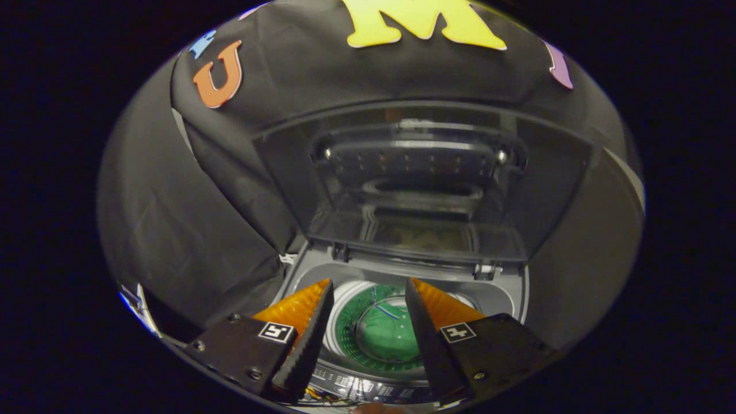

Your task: Put the clothes into the washing machine and then close the washing machine lid.

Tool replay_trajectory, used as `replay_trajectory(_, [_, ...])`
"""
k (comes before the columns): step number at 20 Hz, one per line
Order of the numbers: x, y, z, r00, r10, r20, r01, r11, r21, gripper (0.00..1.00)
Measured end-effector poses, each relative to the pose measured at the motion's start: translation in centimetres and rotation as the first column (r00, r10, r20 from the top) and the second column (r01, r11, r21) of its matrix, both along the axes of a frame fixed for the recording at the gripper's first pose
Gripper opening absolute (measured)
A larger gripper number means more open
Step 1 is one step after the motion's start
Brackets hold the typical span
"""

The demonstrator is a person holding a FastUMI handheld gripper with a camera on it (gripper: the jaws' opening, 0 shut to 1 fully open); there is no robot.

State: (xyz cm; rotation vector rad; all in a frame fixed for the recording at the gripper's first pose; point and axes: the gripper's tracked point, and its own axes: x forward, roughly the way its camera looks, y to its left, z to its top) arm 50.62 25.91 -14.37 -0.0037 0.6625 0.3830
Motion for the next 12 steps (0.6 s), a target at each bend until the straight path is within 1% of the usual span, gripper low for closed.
replay_trajectory(4, [0.1, 0.8, 5.2, 0.998, -0.013, 0.067, 0.009, 0.998, 0.056, 0.78])
replay_trajectory(9, [1.2, 0.8, 13.3, 0.987, -0.039, 0.154, 0.022, 0.993, 0.115, 0.79])
replay_trajectory(12, [1.7, 0.1, 16.6, 0.979, -0.054, 0.198, 0.031, 0.992, 0.12, 0.78])
